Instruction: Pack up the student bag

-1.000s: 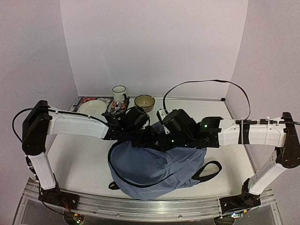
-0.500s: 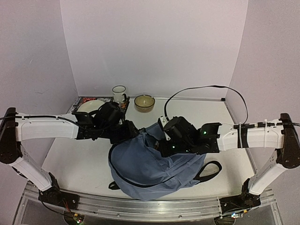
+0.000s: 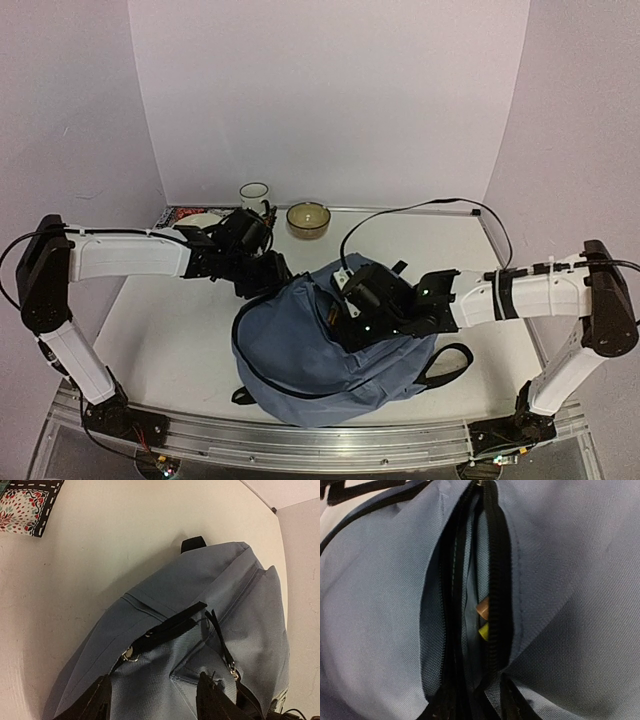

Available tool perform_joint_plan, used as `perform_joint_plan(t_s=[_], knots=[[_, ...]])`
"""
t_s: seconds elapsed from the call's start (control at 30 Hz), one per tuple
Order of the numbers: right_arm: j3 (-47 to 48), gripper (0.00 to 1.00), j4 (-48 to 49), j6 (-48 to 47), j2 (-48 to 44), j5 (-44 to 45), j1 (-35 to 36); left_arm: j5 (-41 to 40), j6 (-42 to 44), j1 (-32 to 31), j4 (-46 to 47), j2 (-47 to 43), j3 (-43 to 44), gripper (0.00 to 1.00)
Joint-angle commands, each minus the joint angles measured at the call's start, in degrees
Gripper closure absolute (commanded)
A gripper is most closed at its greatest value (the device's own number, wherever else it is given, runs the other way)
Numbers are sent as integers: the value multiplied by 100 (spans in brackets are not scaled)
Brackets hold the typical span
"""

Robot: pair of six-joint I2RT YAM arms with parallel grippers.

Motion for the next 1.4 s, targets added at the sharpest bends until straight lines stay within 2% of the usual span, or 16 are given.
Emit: perform_joint_plan(t_s=[0.0,0.13,0.3,0.57,0.7,0.83,1.0,1.1,1.17,1.37], knots=[[703,59,-628,-522,-450,94,51,14,658,79,-326,66,652,39],[1256,54,-857,-805,-473,237,8,-124,932,107,-529,81,797,36],[1869,56,-897,-922,-211,150,-298,-134,1110,207,-669,200,887,32],[2414,76,-897,-978,701,94,-773,-39,1657,339,-820,631,1286,26],[2343,81,-864,-822,1003,-35,-776,126,1966,348,-830,927,1462,25],[1881,84,-617,-577,1083,-149,-778,443,2162,357,-832,1241,1543,25],[1490,85,-307,-456,1162,-405,-774,801,2259,356,-823,1523,1618,26],[1420,85,-207,-453,1214,-410,-771,971,2271,358,-779,1574,1624,32],[1434,85,-186,-471,1293,-403,-780,1162,2272,358,-687,1539,1579,39],[1455,85,-168,-456,1374,-544,-774,1416,2187,358,-348,1107,1313,76]])
